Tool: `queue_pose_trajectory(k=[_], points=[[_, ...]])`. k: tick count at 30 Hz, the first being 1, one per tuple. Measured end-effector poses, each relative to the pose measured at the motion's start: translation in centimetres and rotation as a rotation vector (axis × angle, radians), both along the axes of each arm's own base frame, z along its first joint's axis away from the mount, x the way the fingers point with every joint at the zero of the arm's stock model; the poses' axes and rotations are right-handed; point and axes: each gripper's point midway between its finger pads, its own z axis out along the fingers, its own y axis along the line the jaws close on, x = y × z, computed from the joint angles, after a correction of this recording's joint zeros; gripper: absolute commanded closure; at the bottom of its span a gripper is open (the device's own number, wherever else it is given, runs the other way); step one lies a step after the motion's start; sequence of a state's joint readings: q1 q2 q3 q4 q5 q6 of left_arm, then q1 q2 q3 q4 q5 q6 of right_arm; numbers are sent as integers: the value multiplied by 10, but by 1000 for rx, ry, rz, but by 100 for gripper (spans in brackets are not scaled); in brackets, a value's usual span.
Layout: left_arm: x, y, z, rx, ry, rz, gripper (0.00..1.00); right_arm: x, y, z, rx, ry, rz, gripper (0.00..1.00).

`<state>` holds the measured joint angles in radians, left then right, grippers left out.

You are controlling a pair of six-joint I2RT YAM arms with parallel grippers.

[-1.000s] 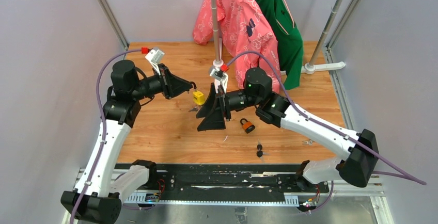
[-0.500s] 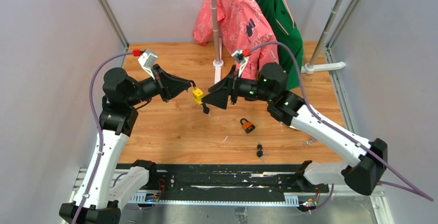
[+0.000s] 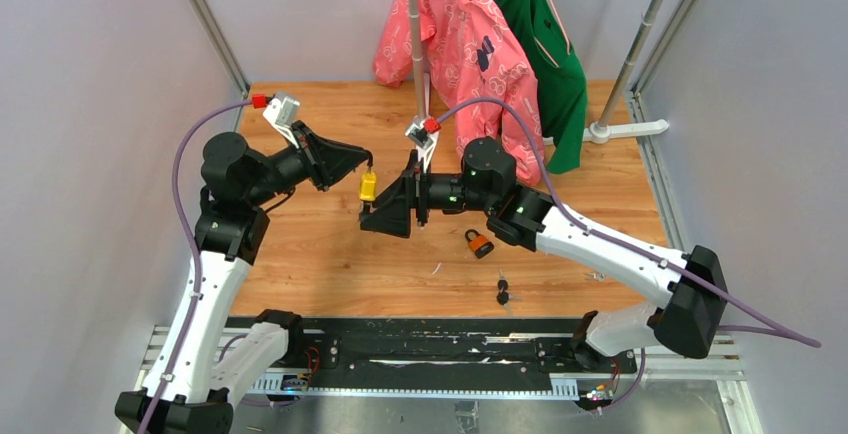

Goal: Lock with the key
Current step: Pick up the lock from the center of the board.

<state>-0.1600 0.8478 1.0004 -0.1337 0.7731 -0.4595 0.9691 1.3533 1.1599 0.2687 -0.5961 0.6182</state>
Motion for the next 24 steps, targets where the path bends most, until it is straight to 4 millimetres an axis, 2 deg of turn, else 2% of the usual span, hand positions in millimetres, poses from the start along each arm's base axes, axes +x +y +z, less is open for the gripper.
queue_pose_trajectory(k=[10, 15, 17, 19, 24], points=[[10, 2, 2, -49, 28, 44, 100, 18, -4, 5, -7, -23, -115, 18], [17, 1, -8, -83, 69, 80, 100, 25, 1, 7, -18, -16, -135, 22], [16, -2, -15, -89, 104, 76, 100, 32, 12, 22, 10, -32, -133, 26], [16, -4, -21, -91, 128, 80, 100, 35, 18, 30, 29, -38, -130, 27], [20, -2, -23, -106, 151, 113, 100, 37, 8, 27, 1, -54, -166, 22]])
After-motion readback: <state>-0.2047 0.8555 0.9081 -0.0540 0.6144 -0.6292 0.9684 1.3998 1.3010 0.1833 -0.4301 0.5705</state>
